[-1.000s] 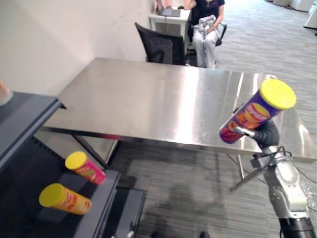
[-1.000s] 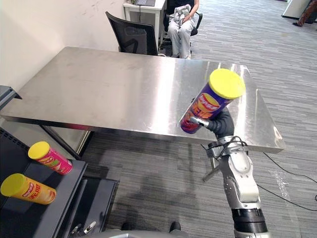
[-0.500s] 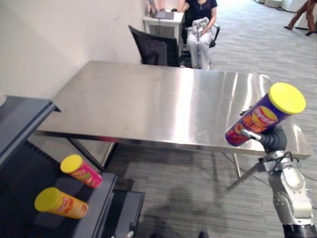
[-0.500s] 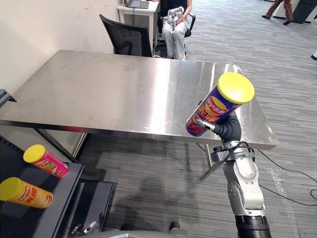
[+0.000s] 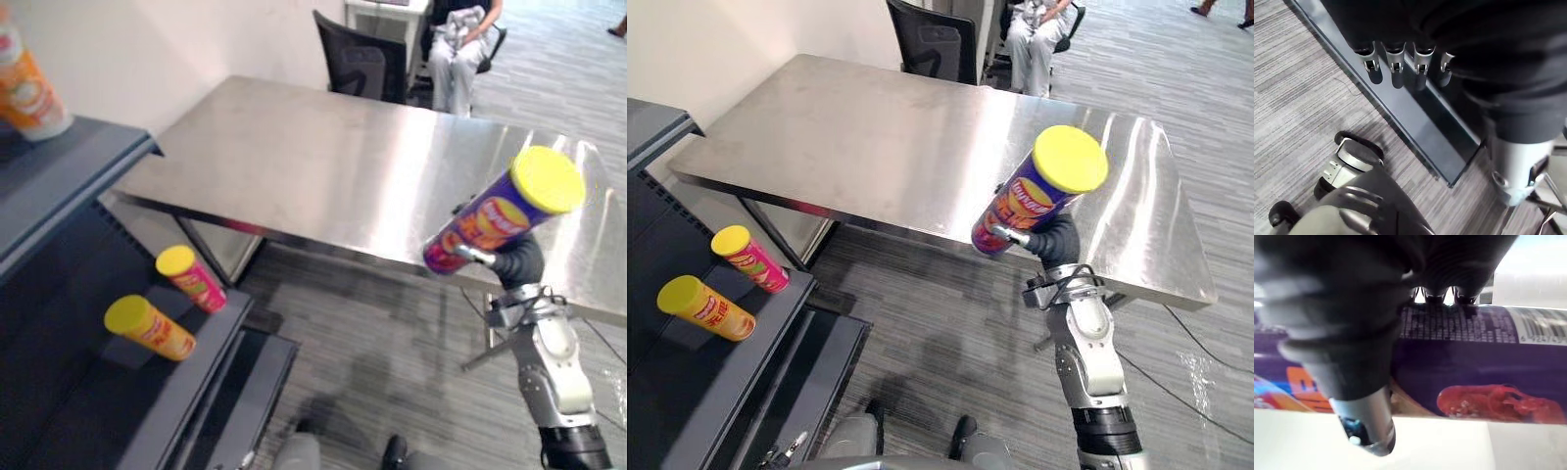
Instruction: Put the gum and the chips on the shelf.
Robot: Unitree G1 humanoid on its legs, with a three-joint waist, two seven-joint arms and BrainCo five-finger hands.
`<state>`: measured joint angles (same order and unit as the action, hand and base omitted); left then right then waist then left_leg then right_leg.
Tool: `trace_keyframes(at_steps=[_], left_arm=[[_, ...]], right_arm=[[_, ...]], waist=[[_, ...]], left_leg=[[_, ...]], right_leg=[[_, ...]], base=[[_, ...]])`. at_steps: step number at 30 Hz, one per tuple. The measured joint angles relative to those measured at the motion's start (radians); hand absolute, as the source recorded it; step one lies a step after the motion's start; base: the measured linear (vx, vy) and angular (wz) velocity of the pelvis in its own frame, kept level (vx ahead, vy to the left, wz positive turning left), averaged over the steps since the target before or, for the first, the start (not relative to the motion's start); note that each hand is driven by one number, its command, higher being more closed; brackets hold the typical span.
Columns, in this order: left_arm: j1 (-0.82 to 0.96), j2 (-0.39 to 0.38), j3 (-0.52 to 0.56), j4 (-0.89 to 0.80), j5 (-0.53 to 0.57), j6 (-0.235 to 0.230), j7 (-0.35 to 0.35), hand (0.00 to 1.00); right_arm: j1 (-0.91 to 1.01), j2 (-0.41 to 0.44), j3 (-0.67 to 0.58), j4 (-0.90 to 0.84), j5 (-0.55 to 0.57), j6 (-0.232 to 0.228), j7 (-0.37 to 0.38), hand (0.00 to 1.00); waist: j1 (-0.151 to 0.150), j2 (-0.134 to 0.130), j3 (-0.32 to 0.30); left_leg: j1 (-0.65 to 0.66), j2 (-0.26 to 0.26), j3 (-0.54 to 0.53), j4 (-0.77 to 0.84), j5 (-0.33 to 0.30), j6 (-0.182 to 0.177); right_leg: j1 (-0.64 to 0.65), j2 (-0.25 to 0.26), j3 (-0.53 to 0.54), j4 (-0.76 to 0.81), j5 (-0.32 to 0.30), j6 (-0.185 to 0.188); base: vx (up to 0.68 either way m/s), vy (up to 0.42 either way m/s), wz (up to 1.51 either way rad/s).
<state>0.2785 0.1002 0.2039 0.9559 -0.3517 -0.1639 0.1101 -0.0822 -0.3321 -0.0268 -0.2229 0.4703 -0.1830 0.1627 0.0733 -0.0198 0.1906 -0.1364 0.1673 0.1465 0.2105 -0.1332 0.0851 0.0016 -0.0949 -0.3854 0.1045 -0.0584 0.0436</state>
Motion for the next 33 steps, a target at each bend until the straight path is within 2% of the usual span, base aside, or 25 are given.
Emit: trace_keyframes(at_steps=[1,2,3,4,5,6,7,9,10,13,15,16,18,20,21,23,25,26,28,30,33], left_arm=[[-0.009,-0.001,0.001,0.001,0.003,-0.002,-0.004,0.0],[-0.023,-0.013,0.004,0.002,0.006,-0.003,-0.006,0.0],[-0.023,-0.024,0.004,0.002,0.01,-0.004,-0.007,0.0],[-0.014,-0.045,-0.007,0.0,0.018,-0.005,-0.008,0.0],[-0.003,-0.045,-0.022,-0.009,0.022,-0.024,-0.012,0.0],[-0.001,-0.033,-0.017,-0.009,0.022,-0.033,-0.012,0.0],[-0.011,-0.028,0.0,0.009,0.022,-0.036,-0.009,0.0],[0.013,-0.033,0.004,0.028,0.022,-0.038,-0.009,0.0],[0.023,-0.041,0.005,0.04,0.022,-0.04,-0.011,0.0],[0.045,-0.064,0.004,0.074,0.022,-0.048,-0.029,0.0],[0.044,-0.072,0.006,0.102,0.03,-0.059,-0.033,0.0],[0.043,-0.072,0.006,0.107,0.043,-0.067,-0.035,0.0],[0.042,-0.07,0.007,0.108,0.052,-0.079,-0.037,0.0],[0.042,-0.063,-0.004,0.106,0.052,-0.079,-0.036,0.0],[0.042,-0.058,-0.009,0.105,0.052,-0.079,-0.036,0.0],[0.042,-0.037,-0.022,0.101,0.054,-0.077,-0.029,0.0],[0.041,-0.021,-0.032,0.097,0.055,-0.076,-0.027,0.0],[0.044,-0.015,-0.031,0.099,0.055,-0.073,-0.025,0.0],[0.047,-0.015,-0.032,0.099,0.055,-0.073,-0.02,0.0],[0.047,-0.008,-0.032,0.099,0.054,-0.074,-0.017,0.0],[0.045,-0.003,-0.031,0.098,0.054,-0.074,-0.017,0.0]], right_arm=[[0.0,-0.002,-0.018,0.0,0.0,-0.009,-0.004,1.0],[-0.004,-0.008,-0.051,0.004,-0.001,-0.024,-0.008,1.0],[-0.004,-0.011,-0.069,0.004,-0.001,-0.025,-0.013,1.0],[0.0,-0.02,-0.106,0.004,-0.001,-0.028,-0.031,1.0],[0.011,-0.034,-0.138,0.004,-0.001,-0.03,-0.041,1.0],[0.017,-0.04,-0.151,0.003,0.0,-0.032,-0.044,1.0],[0.02,-0.056,-0.183,0.009,0.0,-0.034,-0.044,1.0],[0.021,-0.047,-0.181,0.013,0.003,-0.034,-0.046,1.0],[0.029,-0.047,-0.181,0.012,0.005,-0.034,-0.046,1.0],[0.051,-0.048,-0.183,0.01,0.01,-0.033,-0.053,1.0],[0.064,-0.041,-0.183,0.01,0.01,-0.033,-0.077,1.0],[0.073,-0.04,-0.183,0.011,0.009,-0.033,-0.093,1.0],[0.084,-0.037,-0.183,0.01,-0.001,-0.032,-0.114,1.0],[0.081,-0.028,-0.185,0.01,-0.029,-0.033,-0.147,1.0],[0.081,-0.019,-0.184,0.011,-0.032,-0.033,-0.154,1.0],[0.079,0.015,-0.183,0.012,-0.04,-0.033,-0.169,1.0],[0.079,0.028,-0.182,0.012,-0.042,-0.033,-0.174,1.0],[0.079,0.037,-0.181,0.011,-0.045,-0.033,-0.175,1.0],[0.082,0.037,-0.181,0.009,-0.071,-0.035,-0.173,1.0],[0.087,0.037,-0.179,0.003,-0.08,-0.038,-0.16,1.0],[0.087,0.036,-0.172,0.001,-0.08,-0.046,-0.143,1.0]], waist=[[-0.015,-0.001,-0.008],[-0.029,0.006,-0.015],[-0.034,0.022,-0.016],[-0.043,0.052,-0.019],[-0.053,0.035,-0.03],[-0.068,0.005,-0.044],[-0.061,0.019,-0.049],[-0.049,0.015,-0.047],[-0.05,0.019,-0.05],[-0.058,0.043,-0.067],[-0.071,0.056,-0.077],[-0.073,0.059,-0.079],[-0.074,0.06,-0.082],[-0.073,0.059,-0.083],[-0.072,0.054,-0.084],[-0.071,0.026,-0.086],[-0.072,0.007,-0.079],[-0.069,-0.002,-0.08],[-0.068,-0.002,-0.08],[-0.069,-0.002,-0.08],[-0.067,-0.01,-0.079]], left_leg=[[0.0,0.03,0.096,-0.036,0.001,0.014],[-0.041,0.091,0.209,0.082,0.0,0.014],[-0.061,0.129,0.26,0.166,0.022,0.047],[-0.089,0.139,0.325,0.203,0.118,0.038],[-0.081,0.072,0.313,0.08,0.234,0.01],[-0.056,0.013,0.288,-0.04,0.313,-0.017],[-0.033,0.016,0.342,0.006,0.239,0.003],[0.023,0.058,0.431,0.152,0.138,-0.017],[0.062,0.066,0.449,0.17,0.127,-0.035],[0.15,0.072,0.445,0.1,0.133,-0.067],[0.185,0.058,0.443,-0.033,0.145,-0.102],[0.192,0.044,0.447,-0.083,0.145,-0.103],[0.197,0.02,0.443,-0.159,0.143,-0.107],[0.203,-0.018,0.442,-0.225,0.131,-0.125],[0.204,-0.029,0.441,-0.238,0.129,-0.127],[0.203,-0.072,0.424,-0.28,0.125,-0.133],[0.205,-0.094,0.417,-0.301,0.122,-0.128],[0.205,-0.104,0.415,-0.305,0.112,-0.115],[0.203,-0.109,0.416,-0.309,0.096,-0.103],[0.195,-0.109,0.416,-0.309,0.096,-0.102],[0.186,-0.103,0.421,-0.302,0.096,-0.102]], right_leg=[[0.025,-0.001,-0.066,-0.061,0.021,-0.016],[0.018,-0.018,-0.139,-0.059,0.029,-0.021],[0.013,-0.022,-0.176,-0.027,0.017,-0.03],[-0.01,-0.041,-0.229,0.077,-0.036,-0.033],[-0.034,-0.061,-0.239,0.1,-0.079,-0.039],[-0.034,-0.081,-0.254,0.061,-0.087,-0.058],[-0.009,-0.099,-0.34,0.039,-0.082,-0.05],[0.012,-0.123,-0.402,0.049,-0.086,-0.057],[0.022,-0.133,-0.437,0.047,-0.083,-0.052],[0.002,-0.139,-0.525,0.046,-0.079,-0.041],[-0.019,-0.145,-0.591,0.066,-0.076,-0.039],[-0.027,-0.155,-0.615,0.088,-0.075,-0.039],[-0.037,-0.186,-0.656,0.136,-0.075,-0.039],[-0.058,-0.241,-0.68,0.206,-0.074,-0.037],[-0.064,-0.256,-0.68,0.224,-0.074,-0.036],[-0.085,-0.31,-0.683,0.271,-0.062,-0.029],[-0.086,-0.323,-0.683,0.27,-0.035,-0.031],[-0.085,-0.325,-0.673,0.256,-0.014,-0.029],[-0.083,-0.316,-0.641,0.225,0.024,-0.026],[-0.084,-0.297,-0.601,0.188,0.047,-0.021],[-0.083,-0.273,-0.588,0.147,0.054,-0.015]], base=[[0.03,-0.081,1.36],[0.03,-0.033,1.42],[0.05,-0.008,1.53],[0.01,-0.03,1.85],[-0.03,-0.07,2.06],[-0.1,-0.136,2.18],[-0.08,-0.126,1.49],[-0.04,-0.097,1.21],[-0.07,-0.041,1.28],[-0.11,0.083,1.0],[-0.13,0.173,0.86],[-0.12,0.232,0.89],[-0.11,0.293,0.65],[-0.11,0.299,0.54],[-0.1,0.241,0.38],[-0.11,0.192,0.25],[-0.14,0.141,0.14],[-0.16,0.127,0.02],[-0.15,0.125,-0.03],[-0.08,0.102,0.02],[0.02,0.018,-0.03]])
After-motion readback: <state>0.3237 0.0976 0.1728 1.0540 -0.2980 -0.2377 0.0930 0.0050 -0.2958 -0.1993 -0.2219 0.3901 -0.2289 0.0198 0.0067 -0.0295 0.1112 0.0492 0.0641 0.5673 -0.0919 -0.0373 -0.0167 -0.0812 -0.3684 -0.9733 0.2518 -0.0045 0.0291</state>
